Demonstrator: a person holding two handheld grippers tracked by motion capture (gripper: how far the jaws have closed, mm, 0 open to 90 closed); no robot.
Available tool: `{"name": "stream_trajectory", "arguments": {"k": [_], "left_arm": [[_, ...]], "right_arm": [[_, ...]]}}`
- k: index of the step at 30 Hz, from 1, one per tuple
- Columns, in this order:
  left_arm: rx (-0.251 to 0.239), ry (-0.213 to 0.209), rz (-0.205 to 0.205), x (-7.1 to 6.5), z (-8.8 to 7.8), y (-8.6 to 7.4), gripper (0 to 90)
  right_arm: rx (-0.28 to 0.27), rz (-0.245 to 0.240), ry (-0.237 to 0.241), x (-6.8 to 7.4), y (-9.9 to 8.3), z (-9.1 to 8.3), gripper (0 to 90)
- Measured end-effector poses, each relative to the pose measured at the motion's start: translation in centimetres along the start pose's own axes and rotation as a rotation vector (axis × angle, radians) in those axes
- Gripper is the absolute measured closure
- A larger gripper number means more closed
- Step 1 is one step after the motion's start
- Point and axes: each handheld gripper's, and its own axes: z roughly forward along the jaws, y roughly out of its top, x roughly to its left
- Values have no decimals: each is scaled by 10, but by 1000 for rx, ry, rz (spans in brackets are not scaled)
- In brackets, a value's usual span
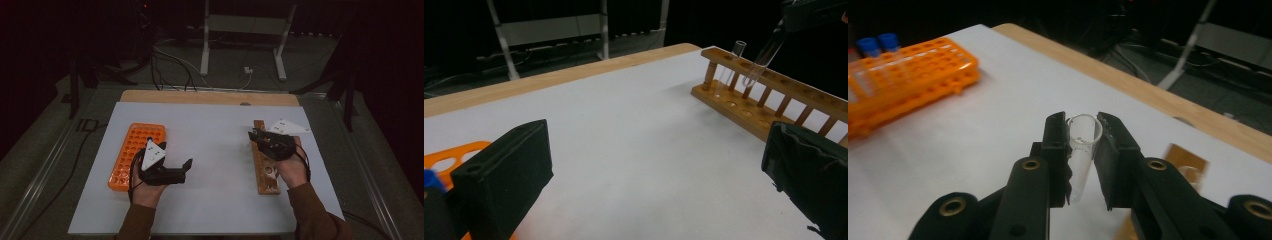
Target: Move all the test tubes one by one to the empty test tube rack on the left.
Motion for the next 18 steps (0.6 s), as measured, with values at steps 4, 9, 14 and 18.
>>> {"name": "stream_trajectory", "arguments": {"k": [4, 9, 14, 18], "left_arm": [[1, -11, 13, -6, 6, 1, 4], [4, -27, 26, -15, 16, 3, 5], [13, -47, 54, -28, 26, 5, 10], [23, -70, 72, -39, 34, 4, 23]], "right_arm": [[10, -20, 35, 14, 2, 4, 765], [22, -31, 89, 28, 2, 9, 764], [28, -35, 138, 40, 2, 14, 764], [24, -32, 177, 50, 2, 15, 764]]}}
